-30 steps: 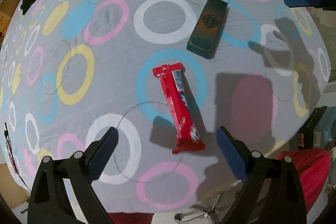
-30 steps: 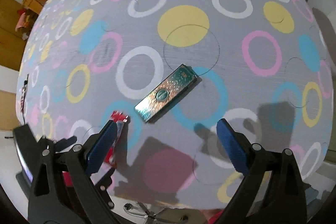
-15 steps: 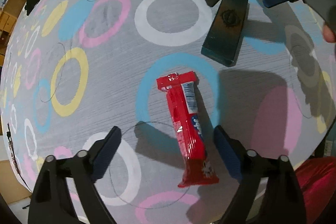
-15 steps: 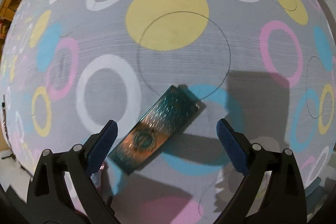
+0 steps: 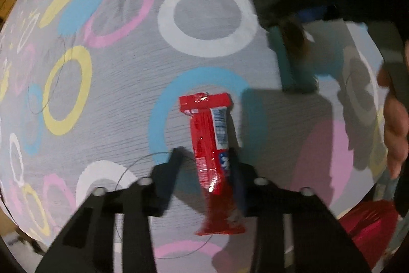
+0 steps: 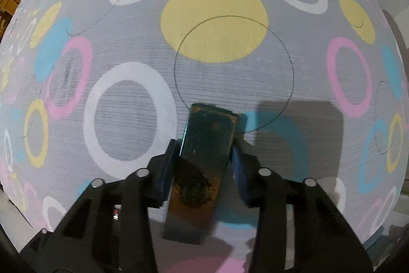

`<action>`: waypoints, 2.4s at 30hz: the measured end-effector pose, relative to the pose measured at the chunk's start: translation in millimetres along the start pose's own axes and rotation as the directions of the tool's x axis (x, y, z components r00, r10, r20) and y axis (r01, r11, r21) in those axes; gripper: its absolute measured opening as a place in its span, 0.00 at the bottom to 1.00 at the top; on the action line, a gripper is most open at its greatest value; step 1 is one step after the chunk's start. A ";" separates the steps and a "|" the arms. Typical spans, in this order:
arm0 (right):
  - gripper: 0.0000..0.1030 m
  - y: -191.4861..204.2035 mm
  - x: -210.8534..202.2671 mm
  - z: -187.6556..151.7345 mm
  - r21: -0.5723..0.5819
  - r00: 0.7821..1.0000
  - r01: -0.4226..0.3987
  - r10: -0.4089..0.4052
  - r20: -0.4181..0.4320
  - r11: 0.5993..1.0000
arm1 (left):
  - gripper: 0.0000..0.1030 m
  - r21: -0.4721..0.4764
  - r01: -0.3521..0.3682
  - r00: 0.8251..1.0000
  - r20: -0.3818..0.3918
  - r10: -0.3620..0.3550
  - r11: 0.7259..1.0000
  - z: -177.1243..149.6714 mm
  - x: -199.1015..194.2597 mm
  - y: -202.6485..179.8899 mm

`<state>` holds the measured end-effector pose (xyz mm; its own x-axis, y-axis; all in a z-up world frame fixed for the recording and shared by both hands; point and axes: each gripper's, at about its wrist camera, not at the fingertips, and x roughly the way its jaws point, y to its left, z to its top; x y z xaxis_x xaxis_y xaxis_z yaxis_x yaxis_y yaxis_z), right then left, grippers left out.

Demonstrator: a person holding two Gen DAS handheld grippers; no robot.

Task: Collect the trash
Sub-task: 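Grasp the red candy bar with the left tool while the right tool grasps the dark green box, then carry the candy bar and green box with both tools down over the white bag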

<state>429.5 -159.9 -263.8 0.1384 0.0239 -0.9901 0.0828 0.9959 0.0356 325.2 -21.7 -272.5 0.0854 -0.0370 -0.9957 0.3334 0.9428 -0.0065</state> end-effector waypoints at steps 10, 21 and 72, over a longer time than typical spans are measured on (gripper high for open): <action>0.38 -12.5 -32.0 -25.8 -0.051 0.998 0.000 0.004 0.070 0.999 | 0.17 -0.054 0.013 0.999 0.033 -0.011 0.998 -3.8 -20.6 22.5; 0.38 -43.0 -97.9 -71.0 -0.070 0.979 -0.030 0.043 0.198 0.997 | 0.17 -0.046 -0.024 0.989 0.145 0.030 0.999 -21.1 -75.1 35.7; 0.38 21.5 -207.2 -365.1 -0.223 0.932 -0.017 0.096 0.348 0.975 | 0.17 0.014 0.019 0.973 0.231 -0.022 1.000 -250.7 -135.6 -39.3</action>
<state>42.3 -111.7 -107.5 0.4808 0.0874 -0.8725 -0.1418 0.9897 0.0210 65.2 29.3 -160.5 0.2930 -0.1334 -0.9468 0.3478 0.9372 -0.0244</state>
